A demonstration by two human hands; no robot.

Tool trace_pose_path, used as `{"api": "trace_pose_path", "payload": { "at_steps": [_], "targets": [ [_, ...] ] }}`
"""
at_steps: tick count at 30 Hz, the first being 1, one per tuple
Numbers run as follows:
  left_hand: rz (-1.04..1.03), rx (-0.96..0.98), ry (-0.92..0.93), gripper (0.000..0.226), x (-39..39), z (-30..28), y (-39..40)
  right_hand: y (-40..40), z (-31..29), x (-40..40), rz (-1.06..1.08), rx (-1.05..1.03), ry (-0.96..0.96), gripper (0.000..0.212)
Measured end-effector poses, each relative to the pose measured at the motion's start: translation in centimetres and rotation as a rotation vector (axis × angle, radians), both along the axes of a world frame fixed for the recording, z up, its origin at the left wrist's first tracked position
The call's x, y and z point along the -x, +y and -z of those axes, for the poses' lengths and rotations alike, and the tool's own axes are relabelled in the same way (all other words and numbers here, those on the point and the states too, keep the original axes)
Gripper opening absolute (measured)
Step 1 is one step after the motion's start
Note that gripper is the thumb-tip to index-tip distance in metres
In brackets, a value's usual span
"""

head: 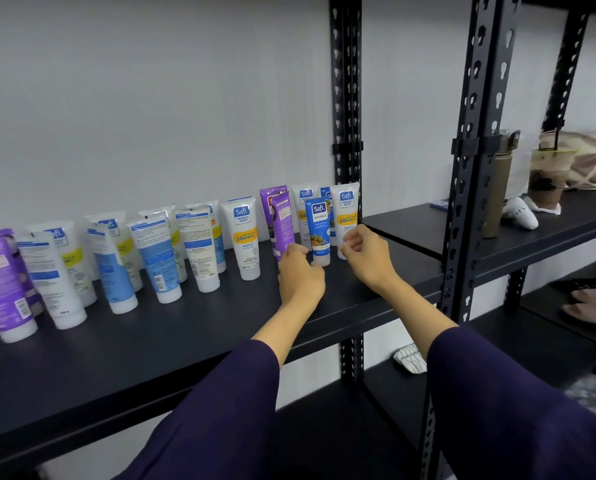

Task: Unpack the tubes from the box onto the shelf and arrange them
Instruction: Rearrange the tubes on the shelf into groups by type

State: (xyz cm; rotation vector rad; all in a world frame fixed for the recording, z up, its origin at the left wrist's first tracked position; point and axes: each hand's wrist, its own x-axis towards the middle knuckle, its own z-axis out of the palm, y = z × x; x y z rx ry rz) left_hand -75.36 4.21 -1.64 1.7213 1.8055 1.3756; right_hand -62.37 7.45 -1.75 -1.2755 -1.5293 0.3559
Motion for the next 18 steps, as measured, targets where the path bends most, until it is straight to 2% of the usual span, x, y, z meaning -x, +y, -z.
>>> {"api": "trace_pose_path", "payload": {
  "at_steps": [6,12,15,18],
  "targets": [
    [0.003,-0.265,0.005,0.021,4.0,-1.5,-1.3,-1.2,-1.0,4.5,-0.134,-0.089,0.063,0.014],
    [-0.024,-0.435,0.129,0.032,7.4,-4.7,-0.9,0.0,-2.7,8.1,-0.164,-0.204,0.082,0.034],
    [0.003,-0.451,0.241,0.042,8.7,-6.2,0.2,0.7,-3.6,9.3,-0.097,-0.272,0.079,0.037],
    [-0.017,-0.354,0.445,0.051,9.5,-7.3,1.3,1.5,-4.5,10.2,-0.093,-0.315,0.064,0.037]
  ]
}}
